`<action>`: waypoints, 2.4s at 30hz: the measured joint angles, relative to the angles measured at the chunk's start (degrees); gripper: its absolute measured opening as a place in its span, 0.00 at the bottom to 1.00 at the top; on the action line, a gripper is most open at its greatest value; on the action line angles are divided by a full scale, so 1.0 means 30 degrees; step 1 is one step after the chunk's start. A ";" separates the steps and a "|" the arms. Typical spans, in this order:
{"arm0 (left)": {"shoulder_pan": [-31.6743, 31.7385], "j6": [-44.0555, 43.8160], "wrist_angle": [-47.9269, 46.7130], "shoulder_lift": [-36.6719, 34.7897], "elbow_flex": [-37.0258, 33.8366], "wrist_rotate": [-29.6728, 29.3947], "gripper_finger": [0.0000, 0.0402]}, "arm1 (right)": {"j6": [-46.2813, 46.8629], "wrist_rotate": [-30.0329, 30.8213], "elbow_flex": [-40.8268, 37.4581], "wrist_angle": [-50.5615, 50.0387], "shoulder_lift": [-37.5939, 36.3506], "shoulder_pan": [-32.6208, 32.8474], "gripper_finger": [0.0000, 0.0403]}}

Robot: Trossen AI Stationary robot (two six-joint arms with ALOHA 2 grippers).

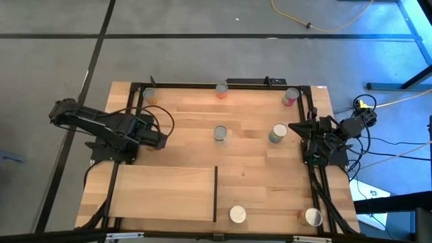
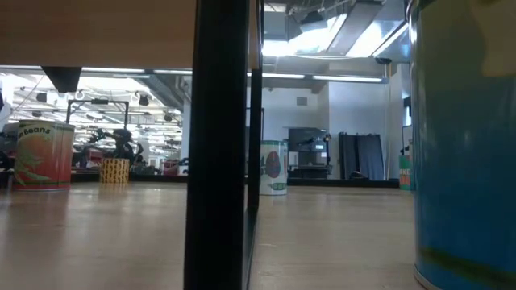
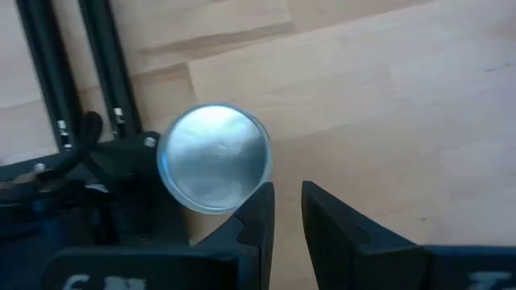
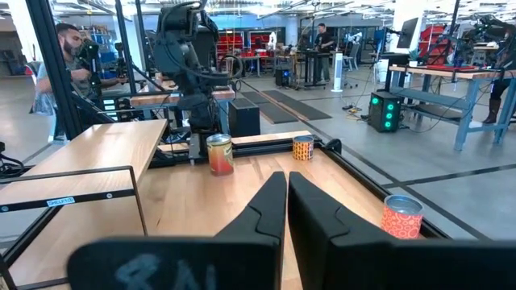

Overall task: Pick and place cans onto a shelf
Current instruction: Put the canned green beans on the shelf

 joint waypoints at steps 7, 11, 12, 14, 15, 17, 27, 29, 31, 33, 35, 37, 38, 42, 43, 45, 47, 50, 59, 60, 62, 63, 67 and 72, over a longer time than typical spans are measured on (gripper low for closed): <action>0.0000 0.0109 -0.0108 0.1366 -0.0007 0.0007 0.14 | 0.0000 -0.0004 -0.0007 0.0006 -0.0006 0.0000 0.05; 0.0000 0.0101 -0.0099 0.2019 -0.0007 -0.0020 0.14 | 0.0000 0.0000 -0.0007 0.0007 -0.0007 0.0000 0.05; 0.0000 0.0101 -0.0091 0.2208 -0.0007 -0.0019 0.14 | 0.0000 -0.0007 -0.0007 0.0007 -0.0005 0.0000 0.05; 0.0000 0.0104 -0.0092 0.2593 -0.0007 -0.0083 0.14 | 0.0000 0.0000 -0.0007 0.0007 -0.0007 0.0000 0.05; 0.0000 0.0147 -0.0047 0.2742 -0.0007 -0.0165 0.14 | 0.0000 0.0000 -0.0007 0.0007 -0.0007 0.0000 0.05; 0.0000 0.0178 -0.0045 0.3117 -0.0007 -0.0233 0.14 | 0.0000 -0.0007 -0.0007 0.0007 -0.0007 0.0000 0.05; 0.0000 0.0655 -0.0166 0.4179 -0.0036 -0.0681 0.14 | 0.0022 0.0007 -0.0007 0.0015 -0.0007 0.0000 0.05; 0.0000 0.0579 -0.0160 0.4294 -0.0275 -0.0625 0.14 | 0.0029 0.0007 -0.0007 0.0015 -0.0007 0.0000 0.05; 0.0000 0.0552 -0.0082 0.4298 -0.0608 -0.0454 0.14 | 0.0036 0.0007 -0.0007 0.0022 -0.0007 0.0000 0.05; 0.0000 0.0409 0.0171 0.4285 -0.0972 -0.0261 0.14 | 0.0045 0.0007 -0.0007 0.0022 -0.0007 0.0000 0.05; 0.0000 0.0155 0.0212 0.4287 -0.1299 -0.0187 0.14 | 0.0058 0.0007 -0.0007 0.0022 -0.0007 0.0000 0.05; 0.0000 0.0152 0.0264 0.4289 -0.1566 -0.0182 0.14 | 0.0058 0.0007 -0.0007 0.0029 -0.0007 0.0000 0.05; 0.0000 0.0152 0.0365 0.4285 -0.1658 -0.0182 0.14 | 0.0058 0.0007 -0.0007 0.0029 -0.0007 0.0000 0.05; -0.0006 0.0161 0.1125 0.4271 -0.2048 -0.0218 0.14 | 0.0058 0.0007 -0.0007 0.0126 -0.0007 0.0000 0.05; -0.0013 0.0174 0.1344 0.4263 -0.2160 -0.0258 0.14 | 0.0049 0.0007 -0.0007 0.0178 -0.0007 0.0000 0.05; -0.0011 0.0178 0.1539 0.4252 -0.2399 -0.0386 0.14 | 0.0023 0.0007 -0.0007 0.0265 -0.0007 0.0000 0.05; -0.0015 0.0183 0.1574 0.4227 -0.2597 -0.0437 0.14 | 0.0022 0.0007 -0.0007 0.0357 -0.0007 0.0000 0.05; -0.0015 0.0209 0.1587 0.4227 -0.2709 -0.0361 0.14 | 0.0022 0.0014 -0.0007 0.0474 -0.0014 0.0000 0.05; 0.0007 0.1270 0.1523 0.4045 -0.2732 0.0461 0.01 | 0.0007 0.0007 -0.0007 0.0554 -0.0015 0.0000 0.05; 0.0007 0.1208 0.1524 0.4045 -0.2732 0.0526 0.01 | 0.0007 0.0013 -0.0007 0.0554 -0.0015 0.0000 0.05; 0.0007 0.1201 0.1528 0.3979 -0.2673 0.0683 0.01 | 0.0007 0.0007 -0.0007 0.0554 -0.0015 0.0000 0.05; 0.0007 0.1194 0.1532 0.3943 -0.2506 0.0823 0.00 | 0.0007 0.0011 -0.0007 0.0554 -0.0015 0.0000 0.05; 0.0000 0.1687 0.1070 0.4029 -0.1529 0.1643 0.00 | 0.0015 0.0007 -0.0007 0.0546 -0.0015 0.0000 0.05; 0.0007 0.3202 0.0609 0.4004 -0.0216 0.1566 0.00 | 0.0007 0.0015 -0.0015 0.0535 -0.0015 0.0000 0.05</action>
